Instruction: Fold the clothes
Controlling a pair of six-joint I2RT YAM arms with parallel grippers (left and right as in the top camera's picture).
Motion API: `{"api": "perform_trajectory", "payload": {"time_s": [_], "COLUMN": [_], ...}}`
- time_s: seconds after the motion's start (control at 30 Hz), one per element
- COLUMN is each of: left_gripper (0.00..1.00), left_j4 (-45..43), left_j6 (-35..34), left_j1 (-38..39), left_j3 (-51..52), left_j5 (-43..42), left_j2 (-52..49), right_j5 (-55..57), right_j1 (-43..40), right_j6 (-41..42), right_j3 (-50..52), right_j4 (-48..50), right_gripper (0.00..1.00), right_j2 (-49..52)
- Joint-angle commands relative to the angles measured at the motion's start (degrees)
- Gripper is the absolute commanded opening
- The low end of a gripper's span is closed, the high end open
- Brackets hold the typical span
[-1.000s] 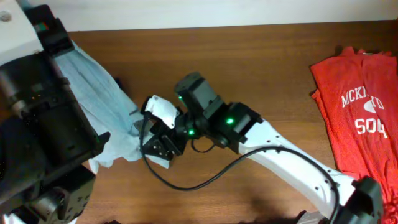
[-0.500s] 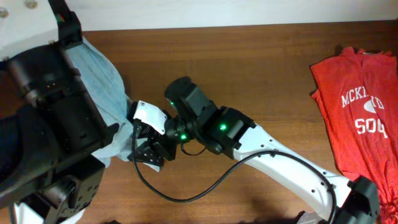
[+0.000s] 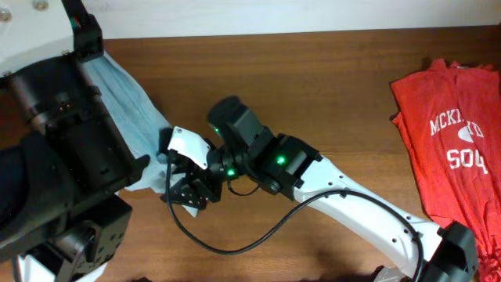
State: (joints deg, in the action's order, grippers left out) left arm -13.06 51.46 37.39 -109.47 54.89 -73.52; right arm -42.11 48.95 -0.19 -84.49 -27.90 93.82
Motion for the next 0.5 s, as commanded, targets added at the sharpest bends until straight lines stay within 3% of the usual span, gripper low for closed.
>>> {"api": "perform_trajectory", "payload": {"time_s": [0.0, 0.47], "left_gripper": [0.00, 0.00], "left_j4": [-0.4, -0.4], "left_j6": [1.8, 2.0], "left_j1": [0.0, 0.0], "left_j3": [-1.6, -1.6], "left_j5": [-0.9, -0.9], "left_j2": [0.3, 0.3], "right_j5": [7.2, 9.0], "right_j1": [0.1, 0.1], "right_j6": [-0.4, -0.4], "right_j3": [0.0, 0.0], "right_j4": [-2.1, 1.8], "right_gripper": [0.75, 0.77], "right_j2": [-0.1, 1.2]}}
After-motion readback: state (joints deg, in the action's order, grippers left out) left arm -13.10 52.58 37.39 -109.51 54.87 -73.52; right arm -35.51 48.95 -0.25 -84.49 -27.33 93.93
